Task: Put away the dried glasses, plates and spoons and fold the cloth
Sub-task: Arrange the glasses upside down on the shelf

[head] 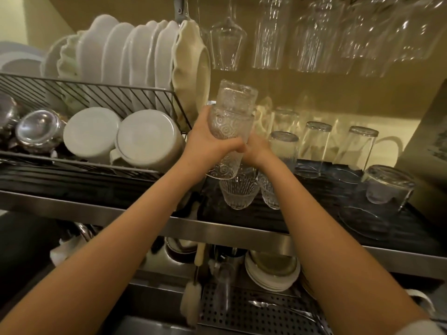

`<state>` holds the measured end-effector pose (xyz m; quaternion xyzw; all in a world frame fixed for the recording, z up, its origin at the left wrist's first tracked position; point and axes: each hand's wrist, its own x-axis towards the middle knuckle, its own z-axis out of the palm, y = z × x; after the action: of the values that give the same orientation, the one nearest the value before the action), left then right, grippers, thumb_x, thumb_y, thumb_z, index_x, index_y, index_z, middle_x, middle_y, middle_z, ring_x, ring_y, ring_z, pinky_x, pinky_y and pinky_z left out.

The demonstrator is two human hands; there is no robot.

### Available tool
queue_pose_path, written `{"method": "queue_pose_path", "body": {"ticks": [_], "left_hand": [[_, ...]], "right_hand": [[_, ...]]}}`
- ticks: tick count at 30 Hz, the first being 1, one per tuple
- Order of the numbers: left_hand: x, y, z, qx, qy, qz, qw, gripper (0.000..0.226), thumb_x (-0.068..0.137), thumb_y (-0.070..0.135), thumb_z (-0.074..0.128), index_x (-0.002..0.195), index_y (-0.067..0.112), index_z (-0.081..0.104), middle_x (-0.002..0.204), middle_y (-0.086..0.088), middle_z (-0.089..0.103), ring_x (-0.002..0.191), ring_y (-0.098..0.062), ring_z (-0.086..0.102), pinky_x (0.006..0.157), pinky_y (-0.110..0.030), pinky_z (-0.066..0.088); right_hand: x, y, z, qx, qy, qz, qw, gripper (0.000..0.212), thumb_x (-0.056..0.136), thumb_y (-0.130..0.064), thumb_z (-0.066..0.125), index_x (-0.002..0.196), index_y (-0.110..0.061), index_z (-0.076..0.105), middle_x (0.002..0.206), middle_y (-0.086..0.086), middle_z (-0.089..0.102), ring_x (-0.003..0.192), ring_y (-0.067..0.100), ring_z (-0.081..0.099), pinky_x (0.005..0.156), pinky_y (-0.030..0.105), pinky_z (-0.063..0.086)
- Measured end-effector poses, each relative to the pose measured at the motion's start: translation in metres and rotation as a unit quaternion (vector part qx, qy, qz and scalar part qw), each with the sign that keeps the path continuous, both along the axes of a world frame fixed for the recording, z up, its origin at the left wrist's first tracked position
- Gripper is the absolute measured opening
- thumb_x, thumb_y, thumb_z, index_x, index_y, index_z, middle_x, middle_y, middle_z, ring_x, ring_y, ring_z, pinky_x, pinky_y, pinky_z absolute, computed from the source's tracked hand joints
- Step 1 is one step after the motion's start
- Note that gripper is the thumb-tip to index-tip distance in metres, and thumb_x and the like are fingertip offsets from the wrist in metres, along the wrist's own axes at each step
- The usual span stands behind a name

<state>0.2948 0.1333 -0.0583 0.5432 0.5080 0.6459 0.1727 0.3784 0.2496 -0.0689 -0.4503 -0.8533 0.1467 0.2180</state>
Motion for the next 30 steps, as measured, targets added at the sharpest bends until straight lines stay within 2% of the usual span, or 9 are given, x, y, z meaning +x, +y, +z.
{"method": "queue_pose_path", "body": {"ticks": [3, 5, 8, 11, 13, 17, 21, 26, 30], "left_hand": [[-0.001, -0.002, -0.001, -0.001, -0.005, -0.005, 1.0, 0.075, 0.047, 0.011, 0.074, 0.117, 0.016, 0.048, 0.106, -0.003, 0.064, 0.1, -0.016, 0.063, 0.085, -0.033, 0.053], [-0.002, -0.004, -0.002, -0.005, -0.017, -0.012, 1.0, 0.073, 0.047, 0.01, 0.073, 0.115, 0.018, 0.048, 0.103, 0.001, 0.064, 0.095, -0.009, 0.063, 0.077, -0.024, 0.053], [-0.003, -0.007, -0.002, -0.006, -0.024, -0.022, 0.999, 0.068, 0.048, 0.009, 0.073, 0.11, 0.021, 0.048, 0.096, 0.006, 0.064, 0.085, 0.0, 0.064, 0.069, -0.016, 0.052], [-0.003, -0.01, 0.0, -0.01, -0.016, -0.026, 0.999, 0.068, 0.048, 0.009, 0.074, 0.11, 0.021, 0.049, 0.101, 0.001, 0.066, 0.092, -0.008, 0.065, 0.078, -0.025, 0.054], [-0.002, -0.013, 0.002, -0.006, -0.014, -0.03, 0.999, 0.066, 0.049, 0.008, 0.074, 0.109, 0.022, 0.049, 0.104, -0.002, 0.066, 0.095, -0.012, 0.066, 0.082, -0.03, 0.055], [0.002, -0.018, 0.007, -0.004, -0.019, -0.044, 0.999, 0.068, 0.049, 0.008, 0.075, 0.11, 0.021, 0.049, 0.106, -0.004, 0.066, 0.098, -0.016, 0.066, 0.088, -0.037, 0.054], [0.009, -0.025, 0.012, -0.014, -0.026, -0.059, 0.998, 0.08, 0.039, 0.021, 0.077, 0.114, 0.019, 0.05, 0.109, -0.005, 0.066, 0.1, -0.02, 0.064, 0.092, -0.044, 0.051], [0.023, -0.03, 0.017, -0.007, -0.031, -0.081, 0.996, 0.067, 0.038, 0.021, 0.076, 0.099, 0.027, 0.051, 0.098, 0.001, 0.065, 0.091, -0.014, 0.065, 0.083, -0.034, 0.053], [0.038, -0.029, 0.02, -0.007, -0.038, -0.101, 0.994, 0.071, 0.04, 0.024, 0.077, 0.105, 0.025, 0.051, 0.101, 0.0, 0.065, 0.095, -0.017, 0.065, 0.083, -0.034, 0.054]], "right_hand": [[0.0, -0.001, -0.004, -0.007, 0.05, -0.023, 0.998, 0.033, 0.083, -0.031, 0.06, 0.103, -0.006, 0.053, 0.08, 0.003, 0.05, 0.081, 0.019, 0.046, 0.049, 0.02, 0.028], [0.002, -0.004, -0.006, -0.017, 0.093, -0.041, 0.995, 0.044, 0.079, -0.031, 0.066, 0.109, -0.001, 0.053, 0.091, 0.008, 0.051, 0.082, 0.018, 0.046, 0.055, 0.023, 0.034], [0.003, -0.01, -0.008, -0.01, 0.127, -0.043, 0.991, 0.048, 0.076, -0.034, 0.07, 0.106, -0.001, 0.052, 0.104, 0.012, 0.055, 0.087, 0.02, 0.05, 0.055, 0.021, 0.034], [0.003, -0.017, -0.007, 0.013, 0.165, -0.044, 0.985, 0.053, 0.076, -0.032, 0.07, 0.114, -0.001, 0.05, 0.116, 0.015, 0.055, 0.101, 0.025, 0.053, 0.069, 0.025, 0.036], [0.003, -0.023, 0.0, 0.037, 0.189, -0.043, 0.98, 0.051, 0.078, -0.029, 0.068, 0.117, -0.002, 0.049, 0.118, 0.015, 0.053, 0.105, 0.027, 0.051, 0.072, 0.024, 0.036], [0.005, -0.033, 0.02, 0.085, 0.229, -0.038, 0.969, 0.042, 0.08, -0.02, 0.068, 0.113, -0.001, 0.05, 0.112, 0.014, 0.057, 0.095, 0.021, 0.052, 0.069, 0.021, 0.037], [0.015, -0.042, 0.039, 0.099, 0.301, -0.051, 0.947, 0.029, 0.086, -0.008, 0.054, 0.113, 0.0, 0.051, 0.11, 0.014, 0.058, 0.086, 0.013, 0.045, 0.064, 0.014, 0.031], [0.034, -0.049, 0.064, 0.089, 0.347, -0.078, 0.93, 0.046, 0.078, -0.009, 0.068, 0.12, -0.006, 0.049, 0.115, 0.008, 0.057, 0.091, 0.012, 0.051, 0.073, 0.015, 0.04], [0.062, -0.055, 0.077, 0.118, 0.386, -0.104, 0.909, 0.051, 0.072, -0.012, 0.073, 0.118, -0.008, 0.05, 0.107, 0.002, 0.056, 0.093, 0.012, 0.054, 0.072, 0.013, 0.044]]}}
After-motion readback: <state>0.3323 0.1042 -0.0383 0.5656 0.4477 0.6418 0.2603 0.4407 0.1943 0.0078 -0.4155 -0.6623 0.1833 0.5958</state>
